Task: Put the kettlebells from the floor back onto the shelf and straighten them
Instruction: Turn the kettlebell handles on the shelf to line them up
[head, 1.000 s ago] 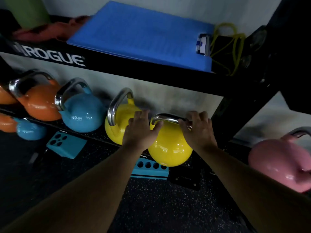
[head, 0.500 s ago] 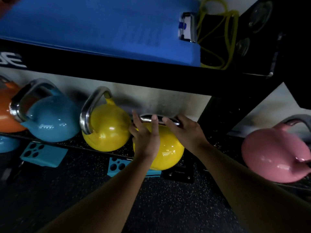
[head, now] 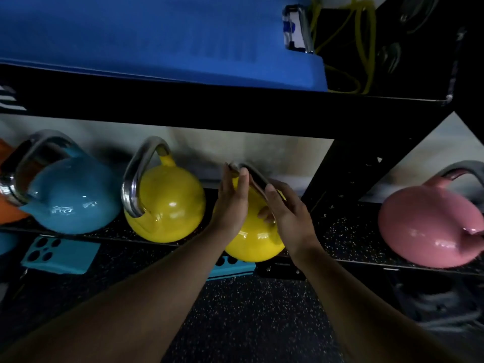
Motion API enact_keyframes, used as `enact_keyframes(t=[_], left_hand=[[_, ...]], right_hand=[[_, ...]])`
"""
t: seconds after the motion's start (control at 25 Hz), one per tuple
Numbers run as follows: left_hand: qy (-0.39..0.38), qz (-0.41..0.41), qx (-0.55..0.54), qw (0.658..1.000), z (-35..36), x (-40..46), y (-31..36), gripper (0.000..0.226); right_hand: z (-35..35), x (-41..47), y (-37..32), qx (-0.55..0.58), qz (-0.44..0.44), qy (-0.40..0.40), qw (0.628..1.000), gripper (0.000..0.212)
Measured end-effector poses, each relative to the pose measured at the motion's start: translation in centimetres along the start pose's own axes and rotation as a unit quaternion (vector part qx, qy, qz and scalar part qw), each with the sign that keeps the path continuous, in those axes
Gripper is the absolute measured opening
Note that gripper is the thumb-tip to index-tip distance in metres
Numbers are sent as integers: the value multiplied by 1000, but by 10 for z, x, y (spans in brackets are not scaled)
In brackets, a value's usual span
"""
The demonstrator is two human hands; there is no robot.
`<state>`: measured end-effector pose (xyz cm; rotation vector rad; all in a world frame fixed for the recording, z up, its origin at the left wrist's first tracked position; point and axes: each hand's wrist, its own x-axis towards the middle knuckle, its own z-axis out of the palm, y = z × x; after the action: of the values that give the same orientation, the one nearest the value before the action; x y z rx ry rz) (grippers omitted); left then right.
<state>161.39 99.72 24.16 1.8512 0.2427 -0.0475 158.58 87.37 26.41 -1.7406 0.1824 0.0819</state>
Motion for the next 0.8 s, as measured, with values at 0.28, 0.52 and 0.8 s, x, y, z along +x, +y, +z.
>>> enact_keyframes(t=[0.28, 0.52, 0.8], left_hand=[[-109, -14, -34, 993, -5, 48, 2, 64], [-101, -7, -63, 993, 3, 51, 3, 86], [-116, 6, -69, 991, -3, 64, 0, 72]], right_hand=[[27, -3, 1, 99, 8, -31, 995, 41], [43, 1, 4, 98, 5, 7, 995, 42], [60, -1, -4, 165, 12, 14, 986, 43]])
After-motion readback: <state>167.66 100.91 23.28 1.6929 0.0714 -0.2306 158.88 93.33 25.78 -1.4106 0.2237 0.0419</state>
